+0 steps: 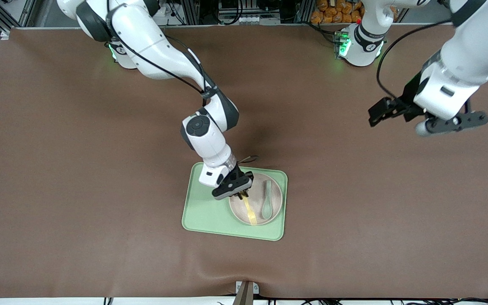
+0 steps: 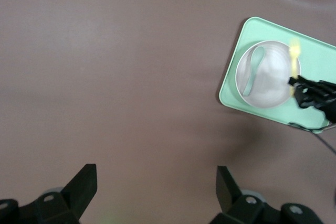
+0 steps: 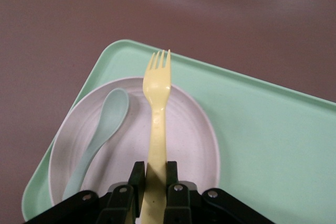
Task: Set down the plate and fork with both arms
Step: 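Place the fork on the tray beside the plate with the right gripper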
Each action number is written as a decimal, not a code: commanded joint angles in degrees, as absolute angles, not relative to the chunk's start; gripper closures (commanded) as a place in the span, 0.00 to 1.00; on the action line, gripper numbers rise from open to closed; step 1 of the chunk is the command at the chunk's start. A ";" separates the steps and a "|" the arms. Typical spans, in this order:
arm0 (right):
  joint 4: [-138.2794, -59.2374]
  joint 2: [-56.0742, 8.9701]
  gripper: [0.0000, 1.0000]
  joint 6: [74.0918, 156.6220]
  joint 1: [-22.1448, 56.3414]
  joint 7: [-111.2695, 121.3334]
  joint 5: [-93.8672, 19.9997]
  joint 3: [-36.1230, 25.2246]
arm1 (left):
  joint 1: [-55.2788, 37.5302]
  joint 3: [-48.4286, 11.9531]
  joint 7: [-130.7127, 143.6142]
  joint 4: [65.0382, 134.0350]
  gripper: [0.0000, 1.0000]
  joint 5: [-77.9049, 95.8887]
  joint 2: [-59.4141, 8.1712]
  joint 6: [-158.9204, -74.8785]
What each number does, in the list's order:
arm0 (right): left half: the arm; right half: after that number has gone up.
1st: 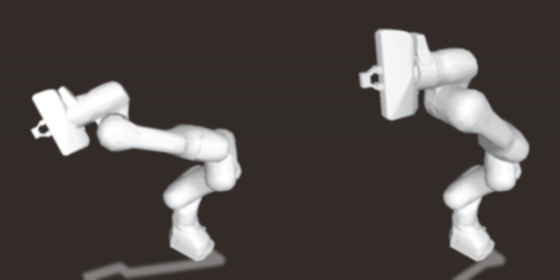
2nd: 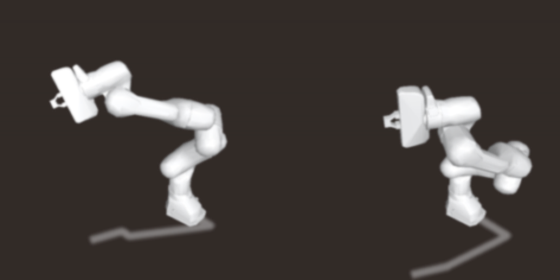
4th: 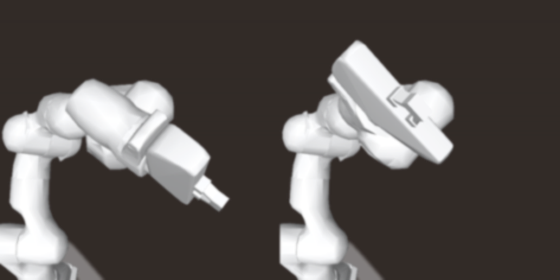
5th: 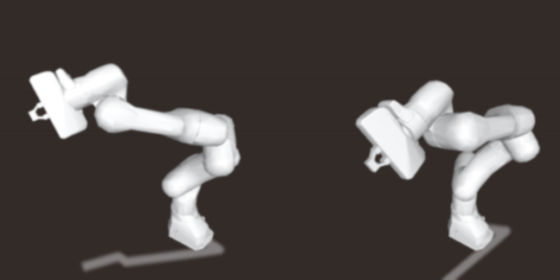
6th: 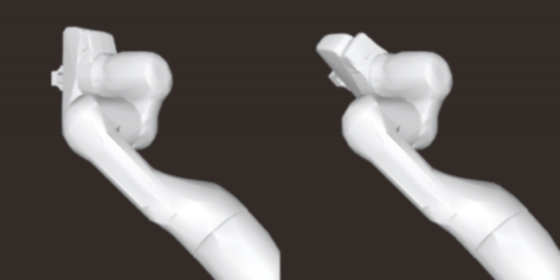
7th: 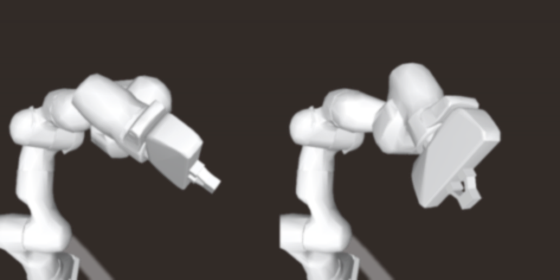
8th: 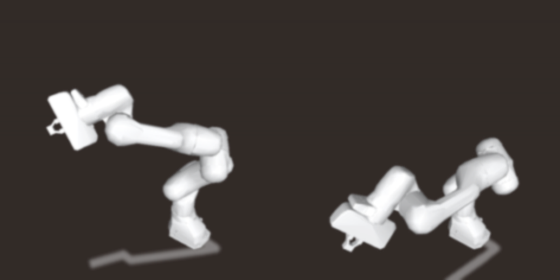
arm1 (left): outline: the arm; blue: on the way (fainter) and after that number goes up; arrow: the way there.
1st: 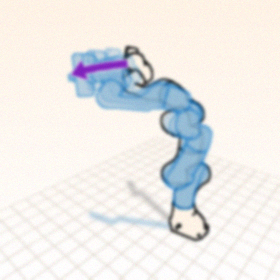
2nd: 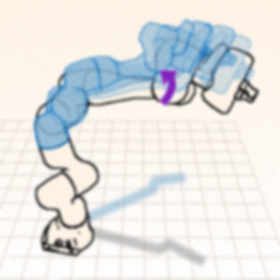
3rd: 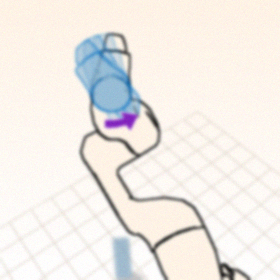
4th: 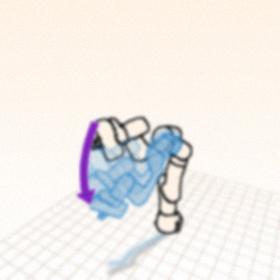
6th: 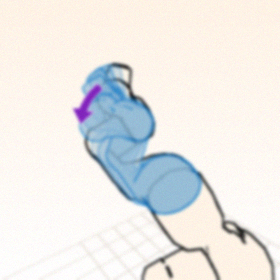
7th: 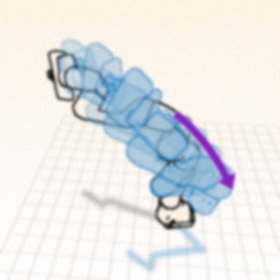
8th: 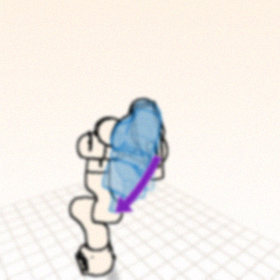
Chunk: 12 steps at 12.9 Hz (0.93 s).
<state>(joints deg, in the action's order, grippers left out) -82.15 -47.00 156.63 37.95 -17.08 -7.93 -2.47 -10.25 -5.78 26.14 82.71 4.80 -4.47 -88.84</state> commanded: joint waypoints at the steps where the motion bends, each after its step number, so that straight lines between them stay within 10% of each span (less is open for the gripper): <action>1: -93.48 -40.09 1.00 156.18 34.29 -26.51 -7.65 -2.02 | -9.23 -5.98 23.91 84.55 0.00 3.96 0.34 -85.71; 3: -98.86 -39.46 1.00 157.93 33.05 -31.96 -7.65 -1.93 | -8.88 -5.89 23.38 84.73 0.00 3.61 1.58 -84.91; 5: -100.11 -39.03 0.01 157.51 32.09 -35.15 -7.65 -1.93 | -6.09 -6.58 21.89 84.99 0.00 3.52 1.76 -84.73; 12: -111.94 -4.12 0.00 119.58 12.61 0.97 -6.86 -2.11 | -4.30 -6.15 17.23 86.57 0.00 -0.08 1.85 -84.11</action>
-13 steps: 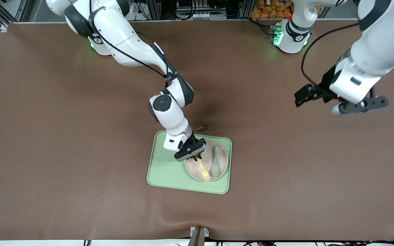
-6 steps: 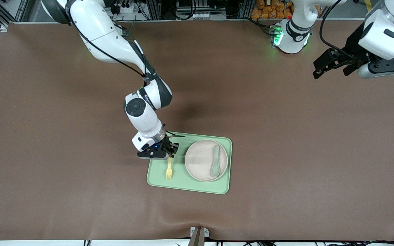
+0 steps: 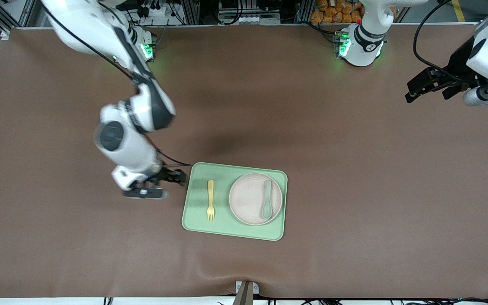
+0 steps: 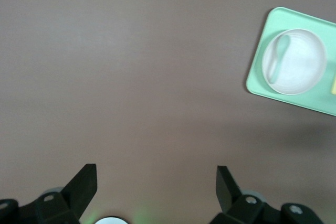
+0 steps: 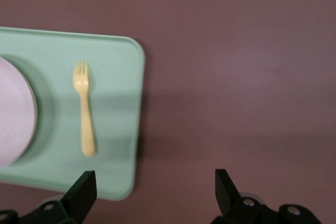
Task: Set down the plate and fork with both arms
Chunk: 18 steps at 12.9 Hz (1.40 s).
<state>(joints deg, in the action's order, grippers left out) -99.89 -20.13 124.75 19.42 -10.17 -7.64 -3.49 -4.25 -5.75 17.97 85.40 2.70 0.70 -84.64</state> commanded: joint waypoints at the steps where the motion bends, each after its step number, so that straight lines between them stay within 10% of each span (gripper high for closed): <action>1: -111.97 1.18 0.00 112.05 7.87 7.58 -6.68 -2.11 | -4.22 -6.15 17.05 87.09 0.00 -0.17 2.37 -84.20; 6: -98.19 5.45 0.00 89.59 0.71 5.05 0.79 -2.02 | -4.13 -6.07 14.69 90.08 0.00 -2.19 3.87 -85.86; 18: -96.77 5.19 0.00 87.36 0.44 0.44 0.26 -1.93 | -4.13 -3.69 11.43 92.11 0.00 -2.02 4.66 -89.12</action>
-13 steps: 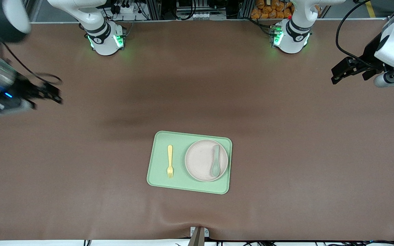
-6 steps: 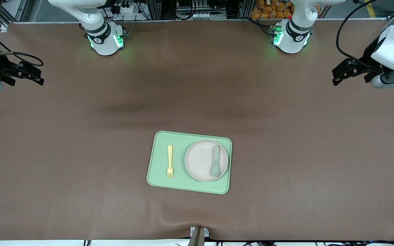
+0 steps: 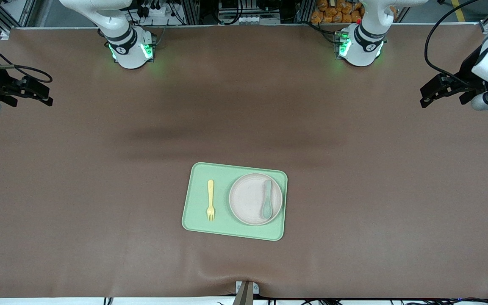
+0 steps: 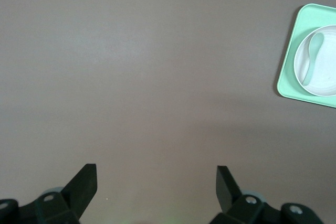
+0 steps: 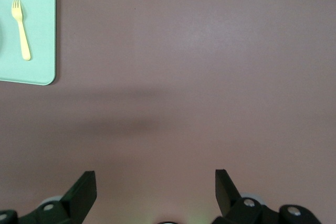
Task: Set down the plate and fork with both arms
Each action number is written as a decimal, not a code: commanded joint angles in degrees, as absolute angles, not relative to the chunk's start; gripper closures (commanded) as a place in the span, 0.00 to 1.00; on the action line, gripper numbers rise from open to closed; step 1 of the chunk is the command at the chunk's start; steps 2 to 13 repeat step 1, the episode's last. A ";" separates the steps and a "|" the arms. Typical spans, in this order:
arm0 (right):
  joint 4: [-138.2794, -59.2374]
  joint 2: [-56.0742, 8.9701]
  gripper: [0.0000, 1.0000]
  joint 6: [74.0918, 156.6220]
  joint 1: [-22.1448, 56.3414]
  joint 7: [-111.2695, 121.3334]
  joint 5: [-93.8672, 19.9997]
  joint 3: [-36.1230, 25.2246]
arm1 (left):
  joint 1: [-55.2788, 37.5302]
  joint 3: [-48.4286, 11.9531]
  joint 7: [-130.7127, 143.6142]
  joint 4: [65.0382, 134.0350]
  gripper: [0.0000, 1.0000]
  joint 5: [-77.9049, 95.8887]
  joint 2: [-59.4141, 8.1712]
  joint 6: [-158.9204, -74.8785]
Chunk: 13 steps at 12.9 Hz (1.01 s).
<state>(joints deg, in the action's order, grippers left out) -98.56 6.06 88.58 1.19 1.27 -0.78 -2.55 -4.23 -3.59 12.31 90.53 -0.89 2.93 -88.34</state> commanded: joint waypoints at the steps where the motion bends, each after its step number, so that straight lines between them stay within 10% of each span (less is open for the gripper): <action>1: -96.77 5.19 0.00 87.36 0.44 0.44 0.26 -1.93 | -4.13 -3.69 11.51 92.11 0.00 -2.11 4.75 -89.03; 13: -96.77 5.19 0.00 87.36 0.44 0.44 0.26 -1.93 | -4.13 -3.69 11.51 92.11 0.00 -2.11 4.75 -89.03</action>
